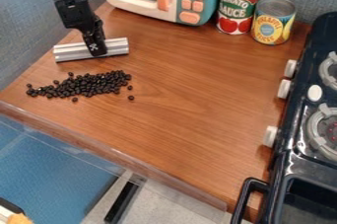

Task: Sweep into pile

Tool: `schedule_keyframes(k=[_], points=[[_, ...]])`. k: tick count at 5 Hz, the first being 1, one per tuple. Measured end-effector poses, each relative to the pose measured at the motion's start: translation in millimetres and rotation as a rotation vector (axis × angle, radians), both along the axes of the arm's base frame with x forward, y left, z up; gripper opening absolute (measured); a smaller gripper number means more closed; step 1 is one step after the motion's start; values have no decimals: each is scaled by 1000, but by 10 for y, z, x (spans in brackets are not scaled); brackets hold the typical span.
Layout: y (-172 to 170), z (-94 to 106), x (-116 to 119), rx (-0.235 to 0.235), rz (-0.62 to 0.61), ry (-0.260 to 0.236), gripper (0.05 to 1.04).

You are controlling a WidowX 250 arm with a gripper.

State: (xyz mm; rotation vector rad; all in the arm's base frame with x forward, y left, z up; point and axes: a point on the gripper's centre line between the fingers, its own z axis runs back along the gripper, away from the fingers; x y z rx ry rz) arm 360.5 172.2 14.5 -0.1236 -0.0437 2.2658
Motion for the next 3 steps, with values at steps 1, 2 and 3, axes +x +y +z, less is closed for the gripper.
schedule_keyframes(k=[1, 2, 3], points=[[14, -10, -31, 10, -4, -14, 374], [30, -16, -63, 8, -2, -27, 374], [40, -26, -99, -11, 1, -36, 374]])
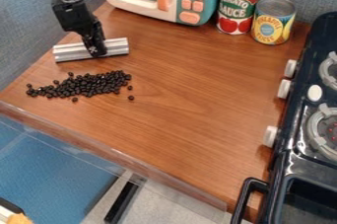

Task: Sweep into pile

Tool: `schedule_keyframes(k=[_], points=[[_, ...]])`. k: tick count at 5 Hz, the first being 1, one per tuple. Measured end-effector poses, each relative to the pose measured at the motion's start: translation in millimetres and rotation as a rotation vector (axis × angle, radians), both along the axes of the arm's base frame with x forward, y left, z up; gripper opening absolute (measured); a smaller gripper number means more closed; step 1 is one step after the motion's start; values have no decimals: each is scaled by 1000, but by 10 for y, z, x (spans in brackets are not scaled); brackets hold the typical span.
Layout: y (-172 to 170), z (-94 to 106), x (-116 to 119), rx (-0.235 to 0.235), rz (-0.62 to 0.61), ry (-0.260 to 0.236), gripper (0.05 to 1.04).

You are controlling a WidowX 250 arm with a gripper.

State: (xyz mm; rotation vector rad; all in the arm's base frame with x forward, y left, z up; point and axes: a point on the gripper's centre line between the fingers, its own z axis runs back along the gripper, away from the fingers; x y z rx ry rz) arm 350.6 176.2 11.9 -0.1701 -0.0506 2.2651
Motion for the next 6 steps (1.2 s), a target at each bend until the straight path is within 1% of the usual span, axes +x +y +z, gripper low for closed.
schedule_keyframes(k=[2, 4, 6], points=[[26, 1, -107, -27, 54, -13, 374], [105, 1, -261, -56, 138, -19, 374], [162, -2, -412, -69, 195, -35, 374]])
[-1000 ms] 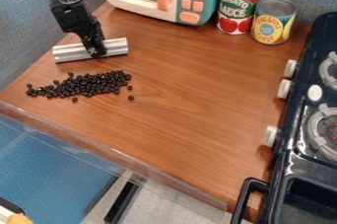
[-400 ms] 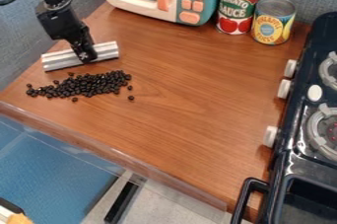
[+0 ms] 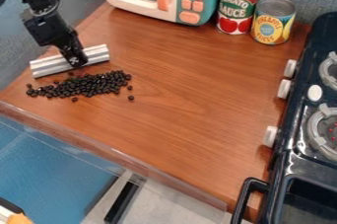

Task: Sweep into pile

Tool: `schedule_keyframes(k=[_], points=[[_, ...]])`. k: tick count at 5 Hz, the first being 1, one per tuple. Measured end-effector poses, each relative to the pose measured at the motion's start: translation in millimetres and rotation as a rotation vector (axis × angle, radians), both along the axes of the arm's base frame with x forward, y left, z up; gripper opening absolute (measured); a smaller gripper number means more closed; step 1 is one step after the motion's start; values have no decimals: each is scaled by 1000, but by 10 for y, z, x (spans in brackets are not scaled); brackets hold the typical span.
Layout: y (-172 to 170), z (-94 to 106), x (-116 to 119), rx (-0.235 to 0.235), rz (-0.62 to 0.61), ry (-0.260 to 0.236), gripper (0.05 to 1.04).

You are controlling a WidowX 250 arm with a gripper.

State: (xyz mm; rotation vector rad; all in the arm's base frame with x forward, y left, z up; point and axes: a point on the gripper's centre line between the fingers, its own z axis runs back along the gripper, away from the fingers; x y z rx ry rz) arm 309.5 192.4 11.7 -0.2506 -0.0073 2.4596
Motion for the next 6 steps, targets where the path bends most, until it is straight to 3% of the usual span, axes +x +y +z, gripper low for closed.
schedule_keyframes(k=[3, 6], points=[[57, -4, -111, -6, 68, -21, 374], [135, 0, -219, -47, 273, -21, 374]])
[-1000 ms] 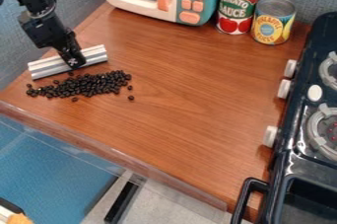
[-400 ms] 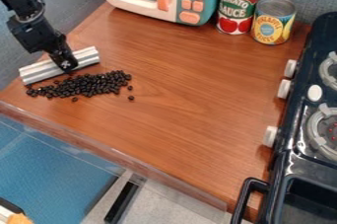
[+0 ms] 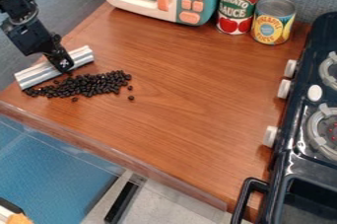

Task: Sweep into pile

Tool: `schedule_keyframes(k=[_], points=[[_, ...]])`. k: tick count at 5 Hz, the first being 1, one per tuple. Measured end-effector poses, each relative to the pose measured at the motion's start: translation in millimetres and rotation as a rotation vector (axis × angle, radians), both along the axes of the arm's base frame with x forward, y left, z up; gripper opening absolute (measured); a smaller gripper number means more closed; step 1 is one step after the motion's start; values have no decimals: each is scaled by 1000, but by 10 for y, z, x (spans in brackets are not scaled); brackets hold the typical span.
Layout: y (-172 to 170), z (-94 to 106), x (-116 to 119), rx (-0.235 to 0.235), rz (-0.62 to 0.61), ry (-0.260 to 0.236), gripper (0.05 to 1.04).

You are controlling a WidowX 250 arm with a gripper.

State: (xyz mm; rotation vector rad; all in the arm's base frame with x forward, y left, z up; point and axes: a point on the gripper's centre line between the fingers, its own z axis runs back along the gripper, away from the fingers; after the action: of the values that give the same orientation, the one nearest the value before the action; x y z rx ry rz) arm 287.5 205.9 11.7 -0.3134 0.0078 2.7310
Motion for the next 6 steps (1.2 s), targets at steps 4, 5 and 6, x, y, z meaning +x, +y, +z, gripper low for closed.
schedule_keyframes(k=[4, 5, 6], points=[[-55, -9, -130, -71, 187, 5, 374], [-67, -1, -133, -116, 278, -13, 374], [-62, 1, -132, -144, 370, -30, 374]])
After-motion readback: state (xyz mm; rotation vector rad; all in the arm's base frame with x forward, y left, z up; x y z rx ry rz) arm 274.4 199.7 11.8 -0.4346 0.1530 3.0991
